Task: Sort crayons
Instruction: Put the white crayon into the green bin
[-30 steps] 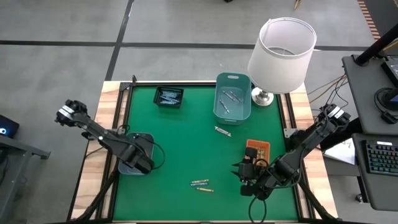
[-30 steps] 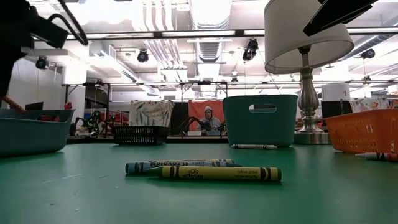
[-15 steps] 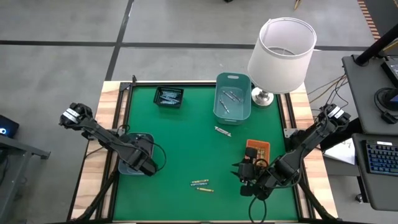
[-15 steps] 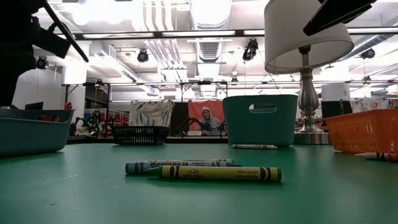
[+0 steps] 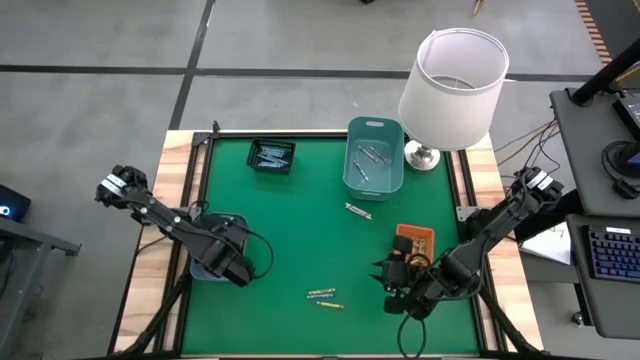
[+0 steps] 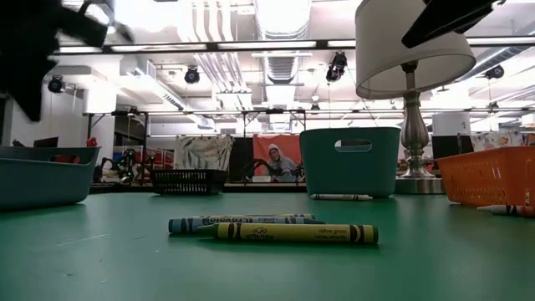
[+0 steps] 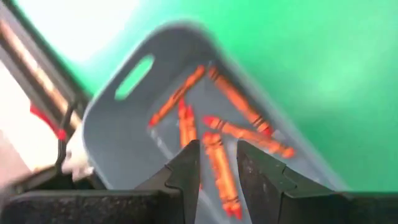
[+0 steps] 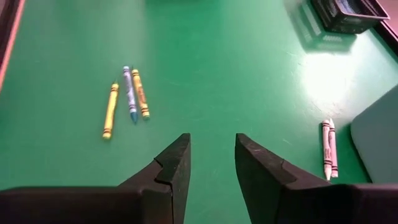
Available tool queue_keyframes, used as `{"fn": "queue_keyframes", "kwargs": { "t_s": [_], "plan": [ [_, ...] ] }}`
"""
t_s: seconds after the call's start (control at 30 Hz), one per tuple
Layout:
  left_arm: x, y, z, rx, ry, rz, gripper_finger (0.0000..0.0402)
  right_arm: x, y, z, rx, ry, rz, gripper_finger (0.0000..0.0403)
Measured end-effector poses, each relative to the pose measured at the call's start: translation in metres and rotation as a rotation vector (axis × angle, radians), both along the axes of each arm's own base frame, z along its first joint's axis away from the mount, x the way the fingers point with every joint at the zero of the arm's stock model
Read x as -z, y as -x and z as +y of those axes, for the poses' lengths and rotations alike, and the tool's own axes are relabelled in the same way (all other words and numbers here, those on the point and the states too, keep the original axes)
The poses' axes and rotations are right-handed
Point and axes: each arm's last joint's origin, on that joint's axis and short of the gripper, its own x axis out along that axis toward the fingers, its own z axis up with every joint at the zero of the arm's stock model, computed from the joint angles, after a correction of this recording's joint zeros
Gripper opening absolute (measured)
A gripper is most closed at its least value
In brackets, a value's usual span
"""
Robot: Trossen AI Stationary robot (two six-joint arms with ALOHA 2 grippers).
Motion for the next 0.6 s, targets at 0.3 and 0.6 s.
{"fn": "queue_keyframes", "kwargs": {
  "t_s": [0.3, 0.6],
  "plan": [
    [-0.041, -0.030, -0.022, 0.350, -0.129, -0.344, 0.0087, 0.000, -0.015, -0.022, 0.081, -0.044, 0.017, 0.0090],
    [-0.044, -0.053, -0.040, 0.649, -0.236, -0.526, 0.0087, -0.004, -0.039, -0.061, 0.200, -0.179, 0.053, 0.0056]
  ]
}}
